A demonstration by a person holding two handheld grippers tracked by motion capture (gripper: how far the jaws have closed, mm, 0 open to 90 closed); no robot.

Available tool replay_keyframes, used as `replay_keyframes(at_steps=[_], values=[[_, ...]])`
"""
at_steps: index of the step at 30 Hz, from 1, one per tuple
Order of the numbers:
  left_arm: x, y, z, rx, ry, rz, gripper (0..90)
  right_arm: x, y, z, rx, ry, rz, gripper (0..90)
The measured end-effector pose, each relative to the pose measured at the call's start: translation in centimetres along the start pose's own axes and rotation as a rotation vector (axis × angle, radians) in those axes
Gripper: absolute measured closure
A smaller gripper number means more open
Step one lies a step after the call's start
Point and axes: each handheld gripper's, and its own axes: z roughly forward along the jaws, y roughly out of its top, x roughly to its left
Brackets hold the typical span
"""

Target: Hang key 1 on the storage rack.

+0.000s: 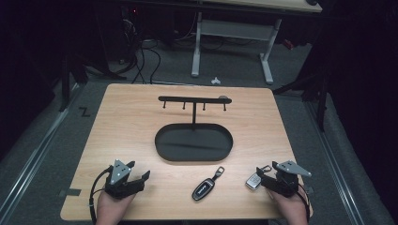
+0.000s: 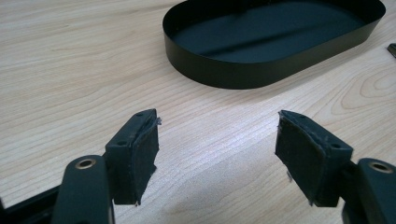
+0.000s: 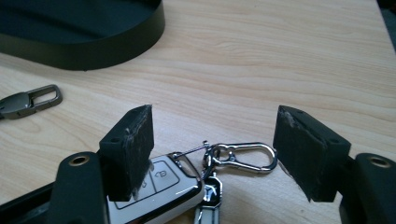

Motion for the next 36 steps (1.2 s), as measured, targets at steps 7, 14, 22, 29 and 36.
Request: replay_keyframes(at_steps=[7, 14, 22, 29, 36], values=[[-0.2, 0.0, 0.0, -0.008, -0.014, 0.000, 30.4, 1.1, 0.6, 0.0, 0.065, 0.024, -0.026, 28.6], [-0.1, 0.1, -0.1, -0.015, -0.017, 0.002, 30.1, 3.3, 1.3, -0.3, 0.075, 0.064, -0.089, 32.3], [0.0, 0.1, -0.1, -0.016, -0.016, 0.002, 30.2, 5.4, 1.5, -0.1, 0.057, 0.115, -0.137, 41.2], [-0.1, 0.1, 0.0, -0.012, -0.023, 0.007, 30.2, 7.7, 1.6, 0.2, 0.046, 0.213, -0.174, 54.9], [-0.1, 0.0, 0.0, -0.010, -0.027, 0.009, 30.1, 10.5, 1.7, 0.7, 0.033, 0.317, -0.201, 67.5]])
